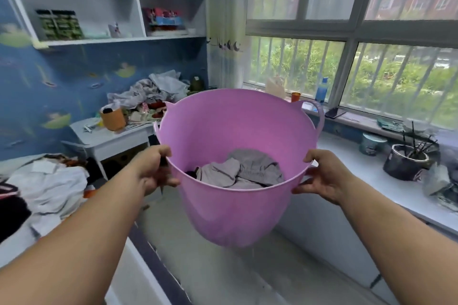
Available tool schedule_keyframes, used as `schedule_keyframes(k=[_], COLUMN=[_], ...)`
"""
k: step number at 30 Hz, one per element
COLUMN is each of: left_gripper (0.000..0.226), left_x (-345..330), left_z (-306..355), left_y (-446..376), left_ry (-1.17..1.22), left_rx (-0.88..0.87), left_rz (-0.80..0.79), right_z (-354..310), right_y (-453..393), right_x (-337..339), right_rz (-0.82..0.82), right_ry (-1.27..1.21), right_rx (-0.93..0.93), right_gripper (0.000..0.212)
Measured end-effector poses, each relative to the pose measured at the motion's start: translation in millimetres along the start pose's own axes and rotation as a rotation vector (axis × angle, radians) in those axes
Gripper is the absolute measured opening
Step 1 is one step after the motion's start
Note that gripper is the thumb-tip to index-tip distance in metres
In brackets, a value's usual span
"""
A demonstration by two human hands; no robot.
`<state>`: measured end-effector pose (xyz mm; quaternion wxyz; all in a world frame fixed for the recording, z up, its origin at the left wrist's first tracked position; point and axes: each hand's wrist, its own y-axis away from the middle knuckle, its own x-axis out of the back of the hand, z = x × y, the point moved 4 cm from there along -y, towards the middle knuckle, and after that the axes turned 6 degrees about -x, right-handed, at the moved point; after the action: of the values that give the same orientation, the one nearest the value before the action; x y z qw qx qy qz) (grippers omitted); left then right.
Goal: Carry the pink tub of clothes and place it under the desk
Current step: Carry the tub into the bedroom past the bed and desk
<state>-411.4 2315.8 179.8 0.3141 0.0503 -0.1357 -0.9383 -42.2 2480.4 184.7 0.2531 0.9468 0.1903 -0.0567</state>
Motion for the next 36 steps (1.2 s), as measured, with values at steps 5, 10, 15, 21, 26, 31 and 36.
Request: schedule_keyframes(k=[5,10,15,21,26,31,36], left_gripper=[0.020,0.014,0.008,0.014,0.023,0.019,0.027], left_x=[-9.8,-43.8,-78.0,-96.6,-88.9,-74.2,-49.9], left_z=[1.4,4.2,0.5,3.0,-4.7,-24.4,-52.1], left_y=[-24.5,-41.5,-45.1,-48.3,-62.1,-83.5,-116.2], left_ry=[0.046,0.122,0.182,0.214,0.223,0.258,0.307], left_rx=[0.010,-0.026,-0.016,-0.023,-0.009,0.017,0.032], left_rz=[0.109,0.238,0.347,0.453,0.537,0.579,0.626], right_z=[-27.6,-63.2,-95.6,-114.4,-109.5,-95.5,-75.6], right_y=[-68.0,-134.0,-185.9,-224.6,-256.8,-292.2,-335.5], right_x=[-3.6,6.3,14.8,11.8,-1.8,-28.5,-61.2], right_rz=[-0.112,-0.222,-0.294,-0.390,-0.429,-0.453,-0.459], right_ry=[0.053,0.099,0.156,0.196,0.211,0.240,0.275], right_rx=[-0.028,-0.060,-0.091,-0.130,-0.164,-0.180,-0.206], right_gripper=[0.062,0.062,0.059,0.050,0.050,0.058,0.050])
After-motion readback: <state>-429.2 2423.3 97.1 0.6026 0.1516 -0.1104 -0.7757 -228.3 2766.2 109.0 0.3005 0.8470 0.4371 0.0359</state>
